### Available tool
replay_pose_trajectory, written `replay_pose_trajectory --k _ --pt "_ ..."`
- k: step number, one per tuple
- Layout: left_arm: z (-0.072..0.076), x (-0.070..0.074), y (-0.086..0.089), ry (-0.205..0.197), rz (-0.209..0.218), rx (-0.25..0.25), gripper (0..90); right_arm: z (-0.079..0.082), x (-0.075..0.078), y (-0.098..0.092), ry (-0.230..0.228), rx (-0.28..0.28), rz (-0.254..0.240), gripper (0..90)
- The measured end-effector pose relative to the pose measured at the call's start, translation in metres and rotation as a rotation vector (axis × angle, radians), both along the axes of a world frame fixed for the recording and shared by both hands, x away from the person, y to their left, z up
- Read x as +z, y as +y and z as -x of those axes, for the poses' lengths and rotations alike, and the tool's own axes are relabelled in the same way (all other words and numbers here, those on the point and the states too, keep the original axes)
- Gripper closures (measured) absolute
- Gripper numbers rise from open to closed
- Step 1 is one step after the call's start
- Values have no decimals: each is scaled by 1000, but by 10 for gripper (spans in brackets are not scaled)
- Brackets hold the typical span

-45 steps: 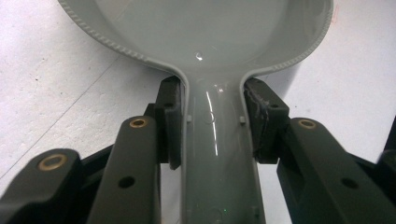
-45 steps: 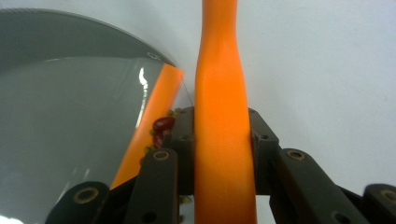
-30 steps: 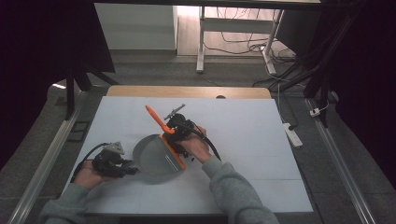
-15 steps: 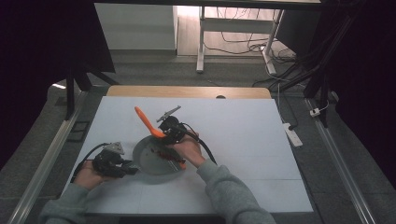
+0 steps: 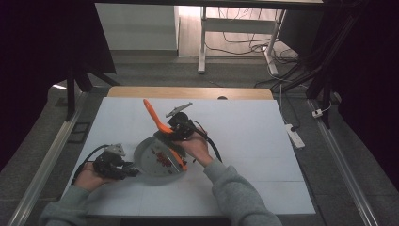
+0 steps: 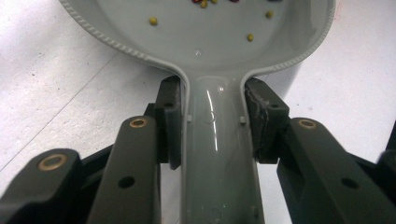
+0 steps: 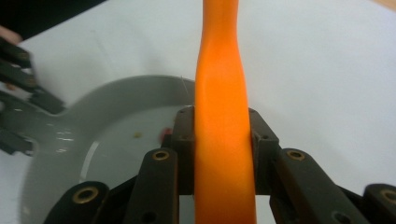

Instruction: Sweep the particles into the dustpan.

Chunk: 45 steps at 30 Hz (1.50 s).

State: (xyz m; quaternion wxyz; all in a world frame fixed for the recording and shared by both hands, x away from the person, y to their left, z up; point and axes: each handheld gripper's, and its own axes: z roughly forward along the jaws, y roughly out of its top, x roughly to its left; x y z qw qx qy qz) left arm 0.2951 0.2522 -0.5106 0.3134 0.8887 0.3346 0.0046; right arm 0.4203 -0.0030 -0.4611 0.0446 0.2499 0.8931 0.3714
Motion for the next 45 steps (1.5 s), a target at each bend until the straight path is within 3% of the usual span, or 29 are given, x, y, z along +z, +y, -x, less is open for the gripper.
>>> replay_pose_trajectory --k 5,11,20,29,39,45 --pt "0 0 0 0 0 2 616 -8 -1 -20 -17 -64 26 702" --pt "0 0 0 1 -1 2 616 -14 -9 -38 -2 -110 49 702" --pt "1 0 -1 1 0 3 616 -23 -18 -48 0 -154 85 702" --pt "1 -1 -2 2 -3 5 616 -22 -26 -28 33 -161 95 704" --pt "1 -1 -2 5 -5 3 616 -6 -24 13 42 -75 78 703" --pt "1 -1 -2 3 -5 4 617 8 -20 31 101 24 3 703"
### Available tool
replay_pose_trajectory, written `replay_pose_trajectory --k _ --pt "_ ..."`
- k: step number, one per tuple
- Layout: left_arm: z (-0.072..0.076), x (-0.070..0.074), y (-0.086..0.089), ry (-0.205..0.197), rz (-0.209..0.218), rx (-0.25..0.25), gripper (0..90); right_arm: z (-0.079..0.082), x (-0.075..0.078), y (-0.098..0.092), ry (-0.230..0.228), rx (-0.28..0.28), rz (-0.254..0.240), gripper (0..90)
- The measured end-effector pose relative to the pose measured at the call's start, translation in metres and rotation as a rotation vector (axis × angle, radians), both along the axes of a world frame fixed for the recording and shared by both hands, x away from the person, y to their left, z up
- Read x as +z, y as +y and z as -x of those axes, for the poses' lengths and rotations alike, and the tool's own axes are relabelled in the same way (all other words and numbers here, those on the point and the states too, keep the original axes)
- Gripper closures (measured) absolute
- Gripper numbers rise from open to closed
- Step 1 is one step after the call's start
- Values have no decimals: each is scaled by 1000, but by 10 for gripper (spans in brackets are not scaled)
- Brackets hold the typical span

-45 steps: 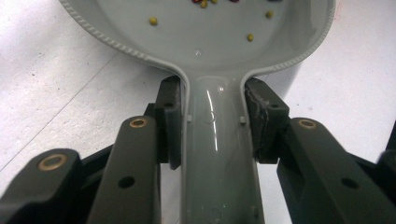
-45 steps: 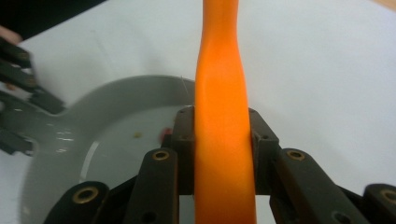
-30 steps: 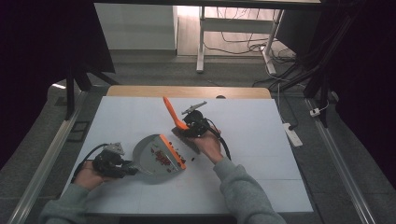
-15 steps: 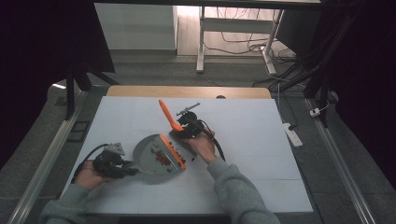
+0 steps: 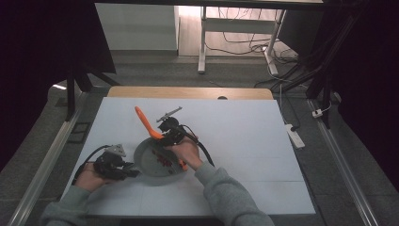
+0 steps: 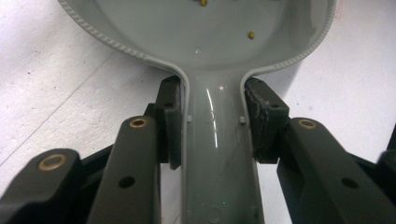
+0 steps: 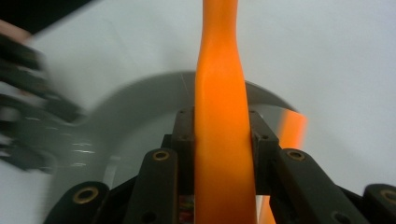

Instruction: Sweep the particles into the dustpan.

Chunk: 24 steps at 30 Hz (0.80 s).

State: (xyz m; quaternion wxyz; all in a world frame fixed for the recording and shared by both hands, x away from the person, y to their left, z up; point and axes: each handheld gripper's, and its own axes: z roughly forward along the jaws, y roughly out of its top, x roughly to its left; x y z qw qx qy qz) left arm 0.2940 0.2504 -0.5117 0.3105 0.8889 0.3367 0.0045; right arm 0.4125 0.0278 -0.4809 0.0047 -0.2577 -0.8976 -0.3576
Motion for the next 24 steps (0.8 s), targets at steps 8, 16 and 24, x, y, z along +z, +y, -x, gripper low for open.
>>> replay_pose_trajectory --k 8,16,24 --pt "1 0 0 1 -3 -2 616 -13 24 -29 -135 -100 28 703" --pt "1 1 0 1 0 0 616 -42 4 -47 -119 -188 146 703" --pt "1 1 0 9 -3 -2 617 -31 -7 -15 -53 -124 119 704"
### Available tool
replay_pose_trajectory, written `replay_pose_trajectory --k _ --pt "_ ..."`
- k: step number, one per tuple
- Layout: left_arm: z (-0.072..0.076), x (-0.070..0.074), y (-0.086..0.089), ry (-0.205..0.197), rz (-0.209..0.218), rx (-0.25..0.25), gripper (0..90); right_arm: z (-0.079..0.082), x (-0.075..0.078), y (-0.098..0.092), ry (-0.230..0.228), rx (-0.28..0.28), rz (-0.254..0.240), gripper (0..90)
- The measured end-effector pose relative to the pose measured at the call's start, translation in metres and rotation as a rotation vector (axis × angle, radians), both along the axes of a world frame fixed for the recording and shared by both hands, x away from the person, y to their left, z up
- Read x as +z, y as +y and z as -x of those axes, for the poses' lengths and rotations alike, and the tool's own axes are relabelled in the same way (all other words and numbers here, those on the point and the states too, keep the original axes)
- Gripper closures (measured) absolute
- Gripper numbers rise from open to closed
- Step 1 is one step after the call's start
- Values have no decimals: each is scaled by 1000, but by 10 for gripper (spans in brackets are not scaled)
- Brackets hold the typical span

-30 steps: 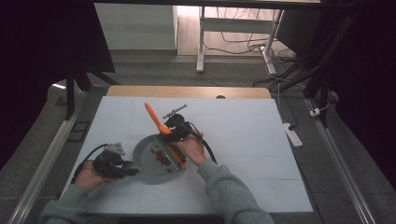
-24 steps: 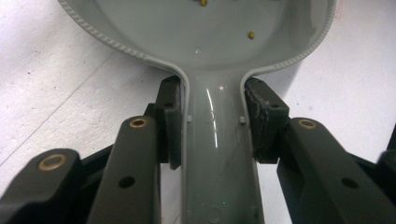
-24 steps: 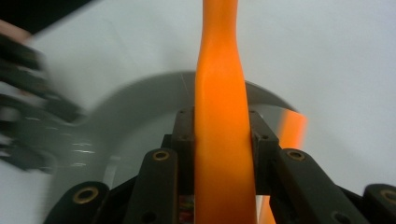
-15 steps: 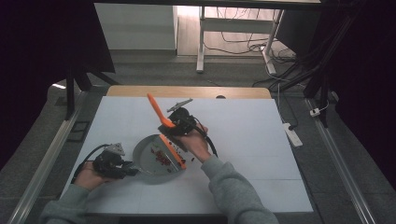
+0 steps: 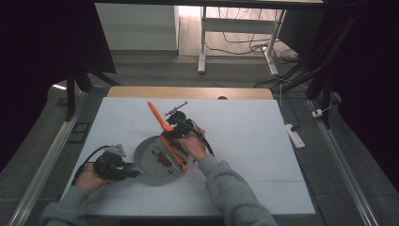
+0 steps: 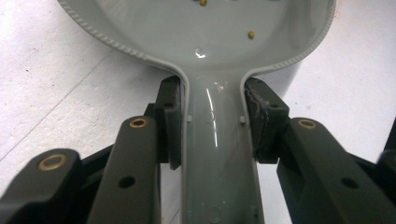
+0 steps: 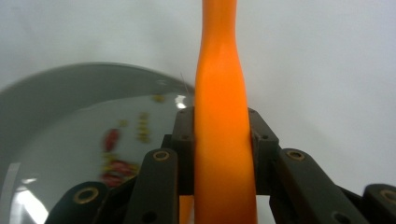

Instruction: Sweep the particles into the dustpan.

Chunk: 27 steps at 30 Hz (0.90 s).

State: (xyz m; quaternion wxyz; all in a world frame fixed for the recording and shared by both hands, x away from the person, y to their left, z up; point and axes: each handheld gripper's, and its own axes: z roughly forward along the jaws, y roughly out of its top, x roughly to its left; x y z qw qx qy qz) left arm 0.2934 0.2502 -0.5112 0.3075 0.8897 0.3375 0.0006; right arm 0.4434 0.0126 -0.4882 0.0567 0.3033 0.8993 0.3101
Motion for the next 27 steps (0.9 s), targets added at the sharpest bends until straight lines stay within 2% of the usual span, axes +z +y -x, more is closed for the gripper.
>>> replay_pose_trajectory --k 1,2,4,5,7,8,11,14,16,19,22,27 --pt "0 0 0 0 -4 -1 617 3 1 3 5 11 -15 704" --pt "0 0 0 1 -2 -2 617 7 4 4 35 26 -63 704" --pt "0 0 0 0 -1 1 617 12 7 7 72 48 -110 704" --pt "0 0 0 0 -2 1 616 17 10 9 61 67 -104 704" --pt "0 0 0 1 -2 2 617 21 15 10 56 95 -127 704" --pt "0 0 0 0 -4 2 617 23 19 9 47 91 -136 703" --pt "1 0 -1 -3 -6 3 617 23 32 -6 -29 53 -118 704" --pt "1 0 -1 -1 -8 -6 616 21 38 -27 -77 -3 -92 703" --pt "2 0 0 1 -11 -12 617 21 38 -43 -100 -45 -56 703" --pt "3 1 -1 1 -12 -11 617 21 32 -64 -107 -94 -4 703" --pt "4 1 -1 1 -12 -13 617 21 21 -78 -83 -139 29 703" --pt "4 1 -2 2 -15 -14 617 26 5 -81 -42 -158 34 704"
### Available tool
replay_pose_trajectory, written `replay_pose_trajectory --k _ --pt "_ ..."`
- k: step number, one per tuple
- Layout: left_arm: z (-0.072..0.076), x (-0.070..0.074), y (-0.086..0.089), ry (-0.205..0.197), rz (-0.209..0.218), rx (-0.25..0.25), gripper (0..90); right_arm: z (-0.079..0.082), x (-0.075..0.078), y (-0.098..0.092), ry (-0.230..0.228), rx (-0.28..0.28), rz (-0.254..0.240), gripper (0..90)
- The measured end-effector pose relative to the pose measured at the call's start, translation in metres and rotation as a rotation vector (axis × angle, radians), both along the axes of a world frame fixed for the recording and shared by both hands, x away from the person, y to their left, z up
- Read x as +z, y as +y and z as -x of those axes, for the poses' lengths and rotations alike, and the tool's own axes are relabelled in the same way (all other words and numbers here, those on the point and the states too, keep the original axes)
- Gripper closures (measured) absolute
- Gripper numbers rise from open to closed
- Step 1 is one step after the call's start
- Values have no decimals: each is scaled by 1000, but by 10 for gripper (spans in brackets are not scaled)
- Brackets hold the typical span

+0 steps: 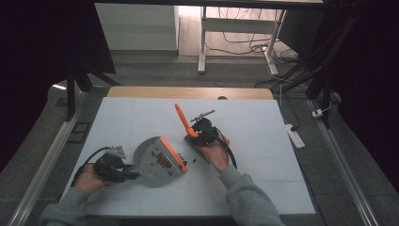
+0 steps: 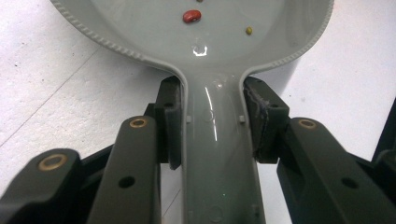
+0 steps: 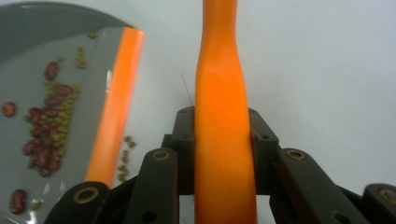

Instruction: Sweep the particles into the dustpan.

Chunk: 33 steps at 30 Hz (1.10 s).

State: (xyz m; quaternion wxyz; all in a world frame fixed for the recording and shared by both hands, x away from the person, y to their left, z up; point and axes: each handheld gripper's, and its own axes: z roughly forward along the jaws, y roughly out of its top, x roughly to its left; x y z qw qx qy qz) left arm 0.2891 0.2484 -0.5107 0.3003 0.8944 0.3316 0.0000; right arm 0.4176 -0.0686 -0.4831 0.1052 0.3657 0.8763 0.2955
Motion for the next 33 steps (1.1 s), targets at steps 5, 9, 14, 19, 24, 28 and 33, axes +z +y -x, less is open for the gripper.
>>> replay_pose_trajectory --k 5,9,14,19,24,28,33 --pt "0 0 0 0 -1 1 617 13 -4 24 39 45 -63 704" --pt "0 -1 0 3 0 0 617 25 -5 50 18 98 -77 704" --pt "0 -1 0 4 0 3 617 30 0 69 42 158 -135 703" --pt "0 -3 0 9 3 7 617 29 8 71 34 183 -193 703" --pt "0 -3 1 8 6 6 616 18 19 50 -4 125 -206 703" --pt "0 -3 1 7 4 7 616 7 23 29 -27 71 -191 703" --pt "0 -4 0 10 3 9 616 -4 10 13 -24 29 -111 703"
